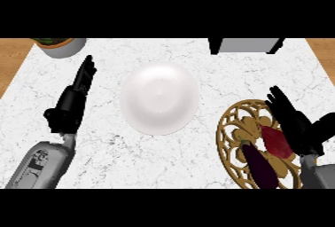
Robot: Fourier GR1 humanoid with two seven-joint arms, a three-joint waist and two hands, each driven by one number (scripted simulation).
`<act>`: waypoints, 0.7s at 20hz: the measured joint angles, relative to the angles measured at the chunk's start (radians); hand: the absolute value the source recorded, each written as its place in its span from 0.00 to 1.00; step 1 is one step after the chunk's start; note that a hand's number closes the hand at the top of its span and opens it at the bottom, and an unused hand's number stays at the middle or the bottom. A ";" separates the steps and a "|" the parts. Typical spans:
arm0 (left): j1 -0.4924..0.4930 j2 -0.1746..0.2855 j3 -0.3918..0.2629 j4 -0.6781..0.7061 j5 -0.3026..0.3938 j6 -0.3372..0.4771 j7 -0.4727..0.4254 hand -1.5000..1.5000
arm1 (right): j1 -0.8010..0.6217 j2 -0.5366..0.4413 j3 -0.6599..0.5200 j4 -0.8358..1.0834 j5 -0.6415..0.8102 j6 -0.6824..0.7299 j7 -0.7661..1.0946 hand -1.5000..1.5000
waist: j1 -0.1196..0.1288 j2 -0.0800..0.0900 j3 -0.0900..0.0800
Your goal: Pick the pear from the placemat and place it in the plate
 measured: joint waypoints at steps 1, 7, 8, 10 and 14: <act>-0.008 -0.010 0.004 0.010 -0.011 -0.002 0.004 0.50 | -0.002 0.008 -0.010 -0.005 -0.001 0.009 0.011 0.00 | 0.002 0.000 0.000; 0.016 0.020 0.020 0.039 -0.003 -0.039 0.050 0.50 | -0.171 0.009 -0.021 -0.085 -0.085 0.052 0.173 1.00 | 0.036 -0.005 -0.006; 0.020 0.017 0.014 0.044 -0.002 -0.045 0.054 0.50 | -0.198 -0.047 0.010 -0.104 -0.015 0.078 0.161 1.00 | 0.045 -0.007 -0.011; 0.018 0.018 0.018 0.062 0.006 -0.055 0.070 0.50 | -0.212 -0.097 0.077 -0.114 0.105 0.097 0.138 0.00 | 0.042 -0.004 -0.009; 0.038 0.023 0.035 0.047 0.018 -0.073 0.105 0.50 | -0.131 -0.020 0.113 -0.087 0.130 0.078 0.108 0.00 | 0.024 -0.002 -0.002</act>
